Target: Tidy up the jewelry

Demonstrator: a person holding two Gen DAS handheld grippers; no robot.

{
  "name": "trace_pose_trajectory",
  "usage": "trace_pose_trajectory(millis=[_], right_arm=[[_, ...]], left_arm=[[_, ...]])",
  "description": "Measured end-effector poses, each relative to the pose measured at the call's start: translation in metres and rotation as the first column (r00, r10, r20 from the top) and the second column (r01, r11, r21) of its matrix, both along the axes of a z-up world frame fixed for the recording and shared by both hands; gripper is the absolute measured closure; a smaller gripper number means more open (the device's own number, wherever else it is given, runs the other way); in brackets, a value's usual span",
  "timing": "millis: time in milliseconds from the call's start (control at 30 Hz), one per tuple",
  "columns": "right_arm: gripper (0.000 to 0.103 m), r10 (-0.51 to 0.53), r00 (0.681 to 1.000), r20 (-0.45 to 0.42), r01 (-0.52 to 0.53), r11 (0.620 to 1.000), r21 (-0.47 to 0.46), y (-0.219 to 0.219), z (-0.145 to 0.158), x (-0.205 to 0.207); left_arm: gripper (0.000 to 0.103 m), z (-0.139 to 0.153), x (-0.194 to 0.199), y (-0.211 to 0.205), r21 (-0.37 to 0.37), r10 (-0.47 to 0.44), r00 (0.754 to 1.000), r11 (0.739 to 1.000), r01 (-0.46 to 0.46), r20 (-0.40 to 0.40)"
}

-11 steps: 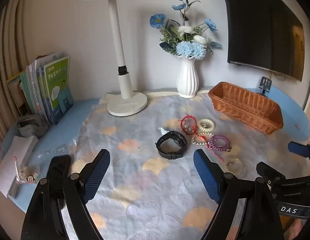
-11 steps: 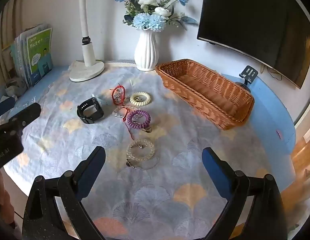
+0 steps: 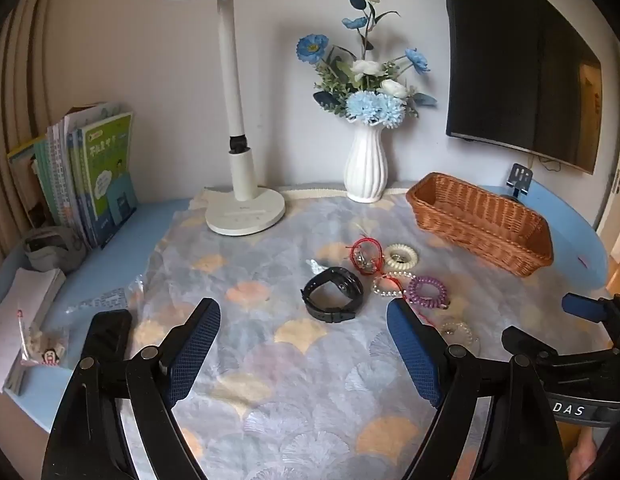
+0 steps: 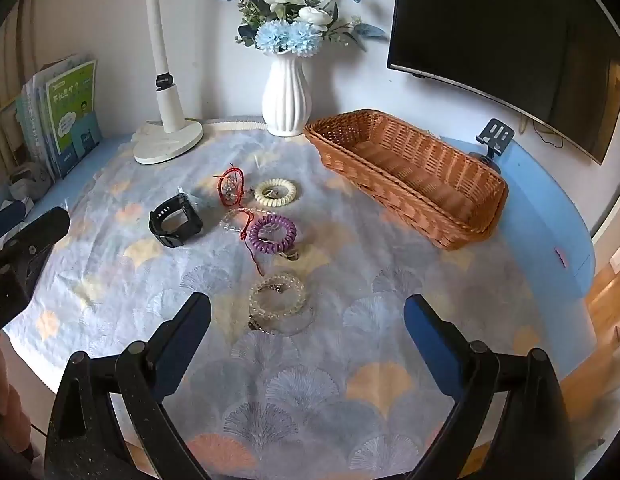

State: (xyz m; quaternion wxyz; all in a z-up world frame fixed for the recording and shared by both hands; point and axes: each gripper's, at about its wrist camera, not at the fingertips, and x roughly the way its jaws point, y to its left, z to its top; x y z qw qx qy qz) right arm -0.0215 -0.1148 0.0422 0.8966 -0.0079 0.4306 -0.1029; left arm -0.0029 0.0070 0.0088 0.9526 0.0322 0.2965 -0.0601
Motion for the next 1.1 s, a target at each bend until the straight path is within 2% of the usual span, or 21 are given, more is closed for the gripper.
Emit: trace_pose_trajectory(millis=[1100], right_arm=[[0.005, -0.037, 0.999, -0.015, 0.038, 0.998, 0.052, -0.011, -0.01, 0.005]], left_arm=[[0.016, -0.018, 0.01, -0.002, -0.016, -0.027, 0.999, 1.0, 0.026, -0.045]])
